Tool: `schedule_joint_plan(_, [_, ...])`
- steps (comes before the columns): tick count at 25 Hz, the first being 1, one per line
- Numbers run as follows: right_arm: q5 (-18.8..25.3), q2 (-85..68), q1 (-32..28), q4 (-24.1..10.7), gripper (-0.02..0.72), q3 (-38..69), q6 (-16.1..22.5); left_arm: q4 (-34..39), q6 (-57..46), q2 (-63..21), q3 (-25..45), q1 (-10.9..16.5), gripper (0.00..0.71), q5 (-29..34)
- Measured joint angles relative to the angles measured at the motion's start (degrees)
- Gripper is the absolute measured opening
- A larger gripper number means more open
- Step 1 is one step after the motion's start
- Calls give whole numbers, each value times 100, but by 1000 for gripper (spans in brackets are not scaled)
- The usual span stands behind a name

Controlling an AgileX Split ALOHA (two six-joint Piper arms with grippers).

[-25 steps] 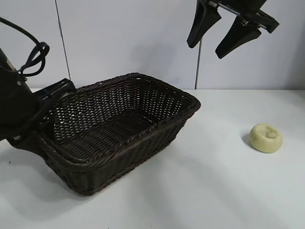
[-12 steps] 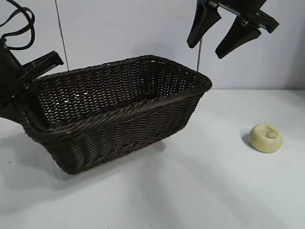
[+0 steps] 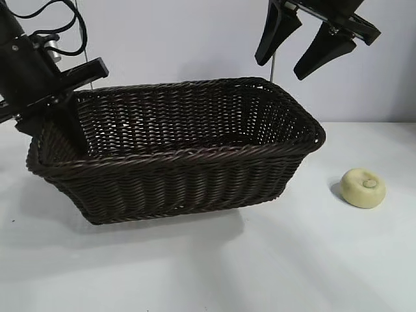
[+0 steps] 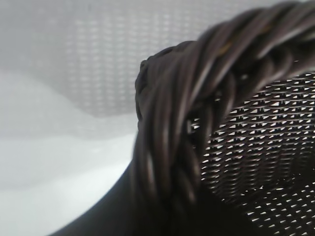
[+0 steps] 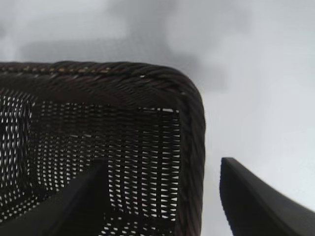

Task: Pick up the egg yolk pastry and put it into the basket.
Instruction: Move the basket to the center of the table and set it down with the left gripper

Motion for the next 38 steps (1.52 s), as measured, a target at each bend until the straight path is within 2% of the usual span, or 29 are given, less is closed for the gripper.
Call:
schedule_joint_plan(8, [0, 0, 0, 0, 474, 0, 0, 166, 217, 61, -34, -371, 99, -143])
schedule_joint_plan(14, [0, 0, 0, 0, 474, 0, 0, -29, 217, 480, -222, -372, 99, -162])
schedule_joint_plan(25, [38, 0, 0, 0, 474, 0, 0, 54, 200, 912, -257, -372, 99, -452])
schedule_joint_plan(38, [48, 0, 0, 0, 474, 0, 0, 49, 147, 928, -257, -366, 104, -524])
